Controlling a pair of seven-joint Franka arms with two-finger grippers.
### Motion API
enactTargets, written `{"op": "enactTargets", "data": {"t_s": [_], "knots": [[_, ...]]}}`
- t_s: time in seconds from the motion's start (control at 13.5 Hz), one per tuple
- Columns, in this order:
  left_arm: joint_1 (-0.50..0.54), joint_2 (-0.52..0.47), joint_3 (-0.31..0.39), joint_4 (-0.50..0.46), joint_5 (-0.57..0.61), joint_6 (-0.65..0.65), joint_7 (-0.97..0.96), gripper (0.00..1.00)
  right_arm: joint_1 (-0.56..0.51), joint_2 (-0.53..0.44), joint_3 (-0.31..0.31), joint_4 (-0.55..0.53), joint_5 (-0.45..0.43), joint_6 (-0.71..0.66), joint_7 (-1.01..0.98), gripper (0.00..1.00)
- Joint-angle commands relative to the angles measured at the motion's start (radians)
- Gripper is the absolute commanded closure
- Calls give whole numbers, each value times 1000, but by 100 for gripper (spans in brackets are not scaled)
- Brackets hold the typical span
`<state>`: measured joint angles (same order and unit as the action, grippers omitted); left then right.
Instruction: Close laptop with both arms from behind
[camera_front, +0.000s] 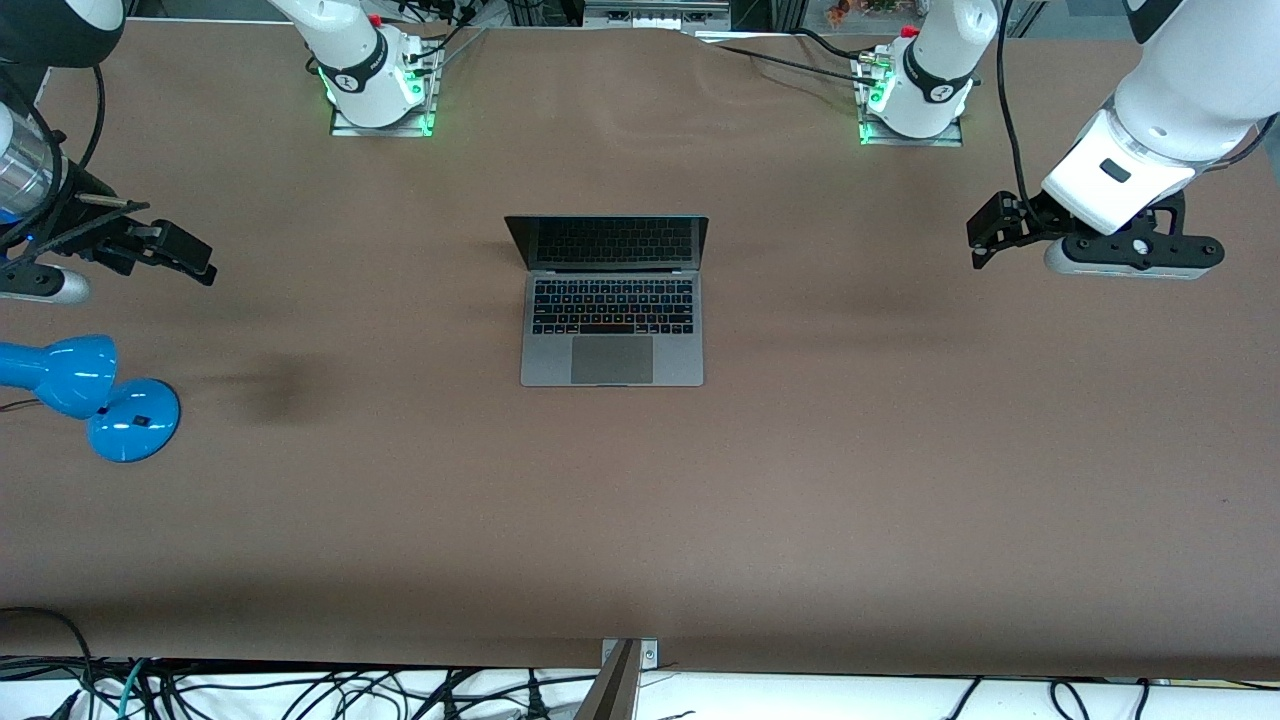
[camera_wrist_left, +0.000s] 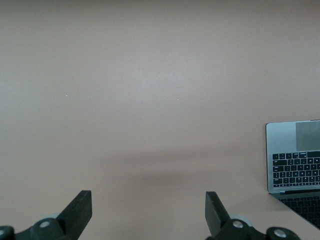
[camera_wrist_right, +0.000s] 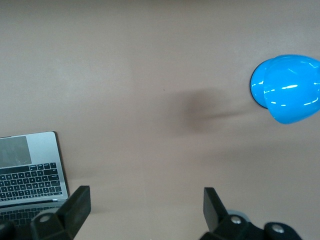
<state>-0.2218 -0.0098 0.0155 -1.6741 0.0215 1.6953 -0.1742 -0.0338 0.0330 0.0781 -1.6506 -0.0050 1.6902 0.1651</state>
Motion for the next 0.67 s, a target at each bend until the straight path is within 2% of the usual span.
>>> {"op": "enactTargets", "data": {"t_s": [0.0, 0.59], "knots": [[9, -19, 3, -10, -34, 7, 9, 0, 0, -15, 2, -5, -13, -10, 7, 0], [9, -22, 1, -3, -34, -2, -1, 0, 0, -7, 2, -14, -10, 0, -9, 0]]}}
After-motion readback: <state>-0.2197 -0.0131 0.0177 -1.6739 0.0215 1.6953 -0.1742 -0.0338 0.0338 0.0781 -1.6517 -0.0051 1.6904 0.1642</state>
